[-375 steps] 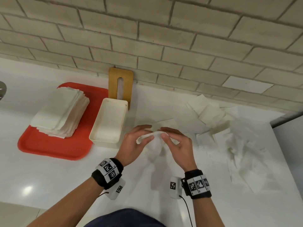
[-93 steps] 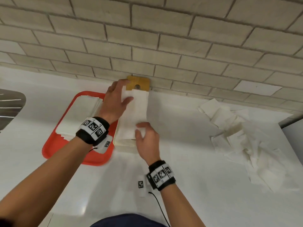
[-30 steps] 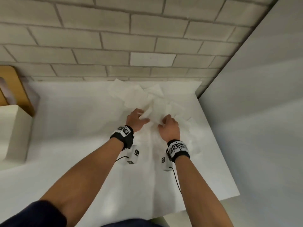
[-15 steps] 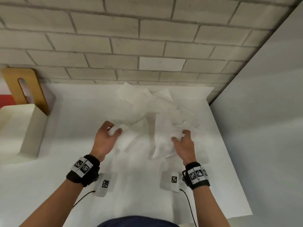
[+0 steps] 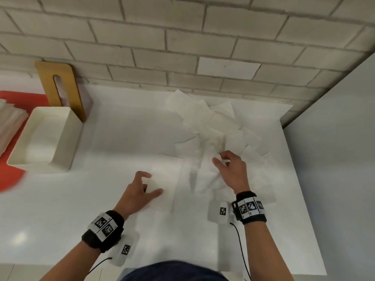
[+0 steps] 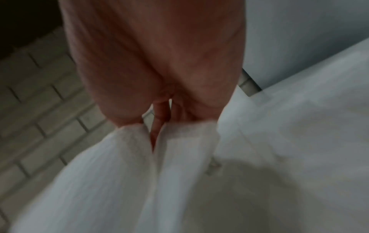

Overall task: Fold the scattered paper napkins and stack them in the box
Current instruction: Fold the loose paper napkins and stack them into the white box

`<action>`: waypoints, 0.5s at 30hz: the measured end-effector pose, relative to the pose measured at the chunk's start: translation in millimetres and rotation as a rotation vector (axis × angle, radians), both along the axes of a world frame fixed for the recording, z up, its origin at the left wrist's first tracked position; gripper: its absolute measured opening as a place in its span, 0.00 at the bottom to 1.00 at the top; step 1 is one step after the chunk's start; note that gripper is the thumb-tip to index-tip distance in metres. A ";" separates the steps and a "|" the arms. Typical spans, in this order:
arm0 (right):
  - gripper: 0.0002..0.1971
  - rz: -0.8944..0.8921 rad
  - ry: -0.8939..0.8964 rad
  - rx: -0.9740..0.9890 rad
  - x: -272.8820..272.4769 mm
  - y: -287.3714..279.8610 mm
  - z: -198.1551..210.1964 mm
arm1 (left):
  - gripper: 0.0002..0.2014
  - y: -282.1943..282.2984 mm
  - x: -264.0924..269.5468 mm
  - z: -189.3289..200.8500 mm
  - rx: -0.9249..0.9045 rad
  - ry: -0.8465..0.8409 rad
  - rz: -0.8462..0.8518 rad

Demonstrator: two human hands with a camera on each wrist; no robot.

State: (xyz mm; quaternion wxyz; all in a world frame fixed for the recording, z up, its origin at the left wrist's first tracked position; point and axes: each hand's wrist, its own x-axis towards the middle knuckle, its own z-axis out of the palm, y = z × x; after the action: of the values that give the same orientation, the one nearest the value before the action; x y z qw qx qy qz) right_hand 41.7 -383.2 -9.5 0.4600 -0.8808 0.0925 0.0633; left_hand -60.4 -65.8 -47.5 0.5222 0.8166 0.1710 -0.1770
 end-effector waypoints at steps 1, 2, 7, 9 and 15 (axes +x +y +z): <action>0.07 0.023 -0.020 0.051 -1.8 3.9 9.4 | 0.27 0.0 3.9 0.4 0.008 -0.008 0.029; 0.06 0.042 -0.033 0.148 -4.2 7.9 18.2 | 0.27 -1.3 8.9 0.8 0.018 -0.024 0.056; 0.12 -0.019 -0.042 0.611 -22.1 37.1 48.2 | 0.15 -11.3 22.2 -2.5 0.040 -0.091 0.055; 0.14 -0.063 0.015 0.680 -32.0 54.5 39.7 | 0.09 -13.8 17.4 -9.7 0.015 -0.066 0.054; 0.12 -0.040 0.276 0.541 -69.3 92.9 -28.8 | 0.34 -22.6 -2.4 -7.0 -0.372 0.108 0.207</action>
State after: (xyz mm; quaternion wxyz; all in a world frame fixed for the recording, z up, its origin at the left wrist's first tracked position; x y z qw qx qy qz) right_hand -27.6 -290.3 -38.4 0.6622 -0.7074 0.1512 0.1957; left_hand -62.8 -88.3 -54.5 0.6694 0.6736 0.2459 -0.1945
